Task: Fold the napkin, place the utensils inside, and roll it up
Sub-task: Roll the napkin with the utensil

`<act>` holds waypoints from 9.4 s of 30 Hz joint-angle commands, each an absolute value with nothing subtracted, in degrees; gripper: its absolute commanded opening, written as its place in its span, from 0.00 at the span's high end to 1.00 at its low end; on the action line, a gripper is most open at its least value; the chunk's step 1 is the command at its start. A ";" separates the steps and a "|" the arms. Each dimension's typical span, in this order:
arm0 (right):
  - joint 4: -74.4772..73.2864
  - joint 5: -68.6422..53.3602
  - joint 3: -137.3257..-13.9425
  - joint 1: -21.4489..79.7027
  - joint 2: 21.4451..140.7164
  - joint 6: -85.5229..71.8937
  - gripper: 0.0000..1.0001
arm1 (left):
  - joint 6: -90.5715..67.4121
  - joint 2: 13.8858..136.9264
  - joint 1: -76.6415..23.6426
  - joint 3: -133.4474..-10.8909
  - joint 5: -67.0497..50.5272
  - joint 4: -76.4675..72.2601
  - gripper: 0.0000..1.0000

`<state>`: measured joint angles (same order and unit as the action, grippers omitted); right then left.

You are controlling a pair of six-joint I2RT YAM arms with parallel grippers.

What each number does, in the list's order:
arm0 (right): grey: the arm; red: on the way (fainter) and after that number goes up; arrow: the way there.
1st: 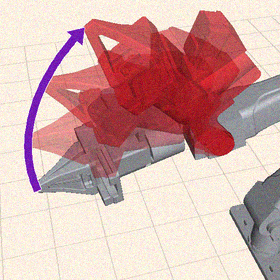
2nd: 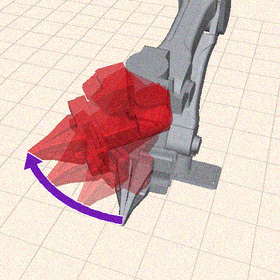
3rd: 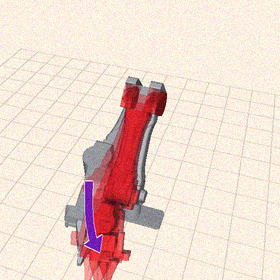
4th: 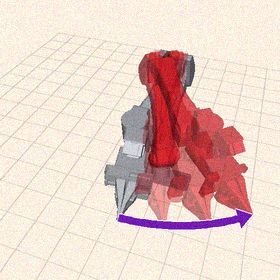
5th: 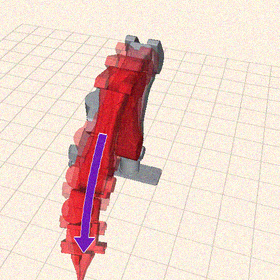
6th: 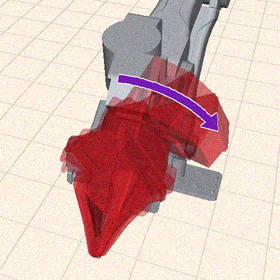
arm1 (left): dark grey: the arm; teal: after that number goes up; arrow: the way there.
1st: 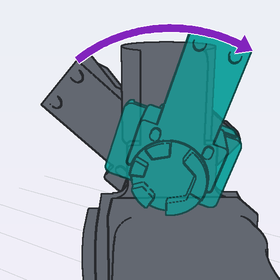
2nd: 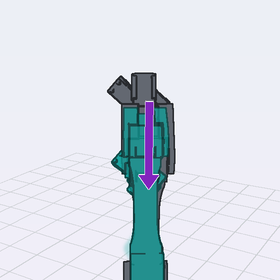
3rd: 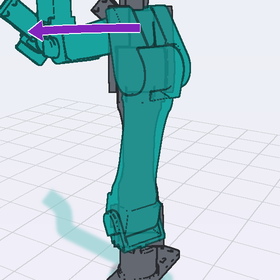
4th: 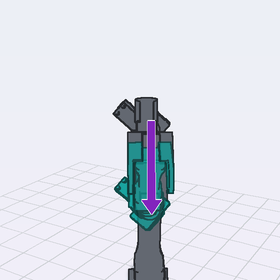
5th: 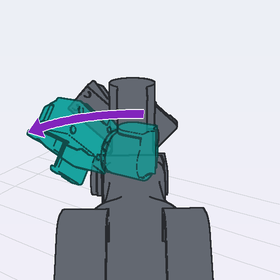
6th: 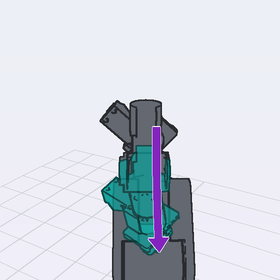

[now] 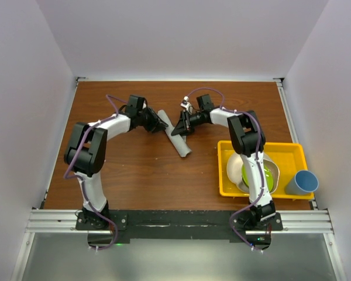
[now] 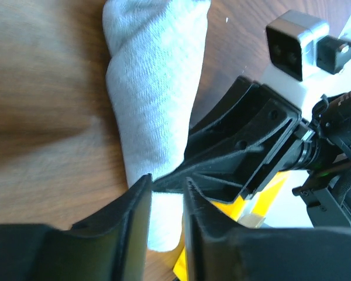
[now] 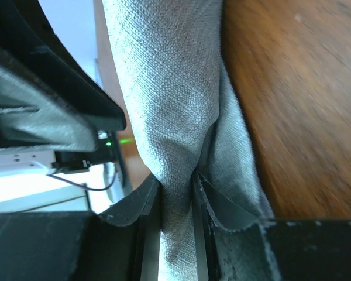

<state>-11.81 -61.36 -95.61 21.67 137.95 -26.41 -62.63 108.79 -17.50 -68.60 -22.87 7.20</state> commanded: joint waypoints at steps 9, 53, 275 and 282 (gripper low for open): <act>-26.71 -52.57 -98.17 21.27 137.73 -19.78 0.50 | -64.42 116.10 -18.28 -75.85 -23.38 3.08 0.81; -36.92 6.05 -89.82 32.78 106.52 -3.52 0.13 | -49.22 107.24 -18.11 -94.23 -2.92 35.41 0.56; -46.76 11.96 -104.67 27.34 131.75 -26.95 0.58 | -53.08 76.20 -16.88 -56.69 -34.98 9.67 0.59; -46.85 9.49 -103.72 19.36 131.31 -42.70 0.59 | -54.23 74.89 -15.91 -54.58 -36.47 6.94 0.59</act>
<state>-44.93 7.05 -105.27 26.04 129.58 -30.37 -53.25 77.84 -16.86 -55.27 -34.04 10.50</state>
